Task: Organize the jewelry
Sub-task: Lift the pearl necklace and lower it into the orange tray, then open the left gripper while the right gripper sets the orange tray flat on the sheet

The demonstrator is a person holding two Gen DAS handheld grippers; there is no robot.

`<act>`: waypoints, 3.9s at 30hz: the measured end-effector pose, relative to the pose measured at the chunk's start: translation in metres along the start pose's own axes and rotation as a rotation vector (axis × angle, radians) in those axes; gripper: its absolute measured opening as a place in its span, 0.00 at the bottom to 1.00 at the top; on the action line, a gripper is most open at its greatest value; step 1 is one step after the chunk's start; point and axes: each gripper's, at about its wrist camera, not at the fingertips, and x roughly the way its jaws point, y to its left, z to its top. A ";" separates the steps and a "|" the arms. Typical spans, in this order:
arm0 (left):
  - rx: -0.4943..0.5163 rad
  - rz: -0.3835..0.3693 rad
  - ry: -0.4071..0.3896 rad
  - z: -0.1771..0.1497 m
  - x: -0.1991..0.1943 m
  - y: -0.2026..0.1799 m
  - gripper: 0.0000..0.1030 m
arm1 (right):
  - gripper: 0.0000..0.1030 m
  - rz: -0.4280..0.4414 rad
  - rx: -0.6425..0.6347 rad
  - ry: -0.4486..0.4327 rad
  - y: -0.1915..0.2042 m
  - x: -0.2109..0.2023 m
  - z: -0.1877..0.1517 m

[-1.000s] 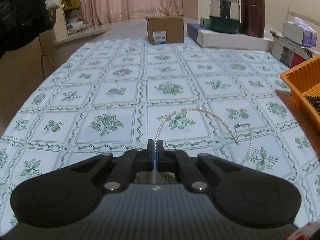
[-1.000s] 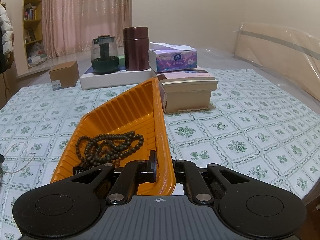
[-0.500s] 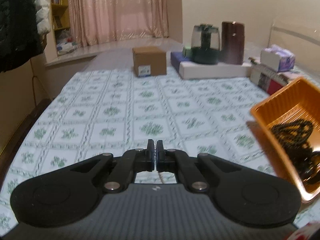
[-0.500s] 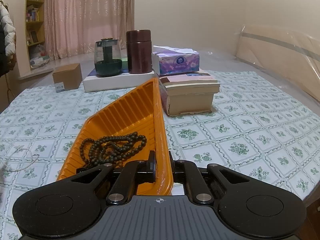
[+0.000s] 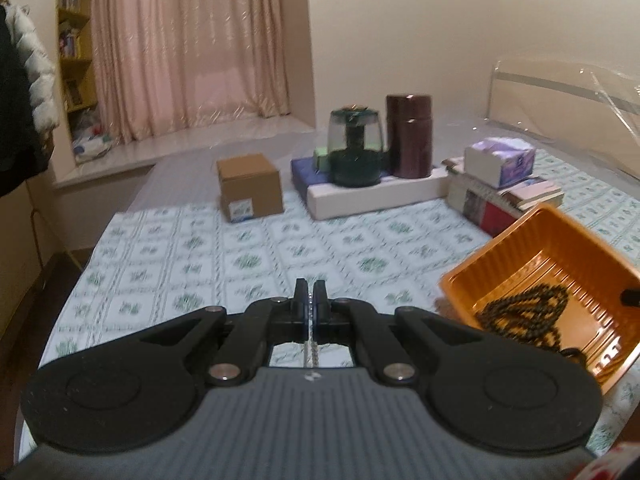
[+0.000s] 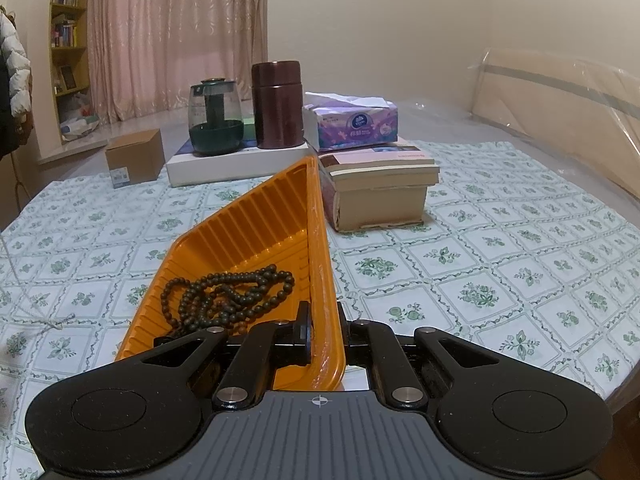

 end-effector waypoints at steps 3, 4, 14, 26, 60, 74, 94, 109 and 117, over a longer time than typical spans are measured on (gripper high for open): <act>0.018 -0.017 -0.012 0.012 -0.003 -0.007 0.01 | 0.08 -0.001 0.002 0.002 -0.001 0.001 0.000; 0.023 -0.021 -0.015 0.015 -0.004 -0.009 0.01 | 0.08 -0.001 0.003 0.002 -0.001 0.001 -0.001; 0.078 -0.071 -0.023 0.038 -0.007 -0.034 0.01 | 0.08 0.007 0.020 0.007 -0.005 0.003 -0.001; 0.123 -0.172 -0.058 0.067 -0.011 -0.070 0.01 | 0.08 0.015 0.028 0.009 -0.009 0.003 0.000; 0.162 -0.515 0.063 0.066 0.033 -0.194 0.01 | 0.07 0.031 0.059 0.023 -0.018 0.009 -0.003; 0.114 -0.515 0.124 0.044 0.056 -0.191 0.14 | 0.07 0.034 0.076 0.033 -0.025 0.013 -0.007; -0.165 -0.210 0.170 -0.042 0.020 -0.079 0.32 | 0.07 0.278 0.343 0.109 -0.109 0.054 -0.032; -0.212 -0.066 0.197 -0.084 -0.005 -0.072 0.90 | 0.63 0.260 0.516 0.040 -0.143 0.022 -0.042; -0.237 -0.041 0.218 -0.101 -0.026 -0.075 0.99 | 0.79 0.143 0.319 0.068 -0.086 -0.028 -0.020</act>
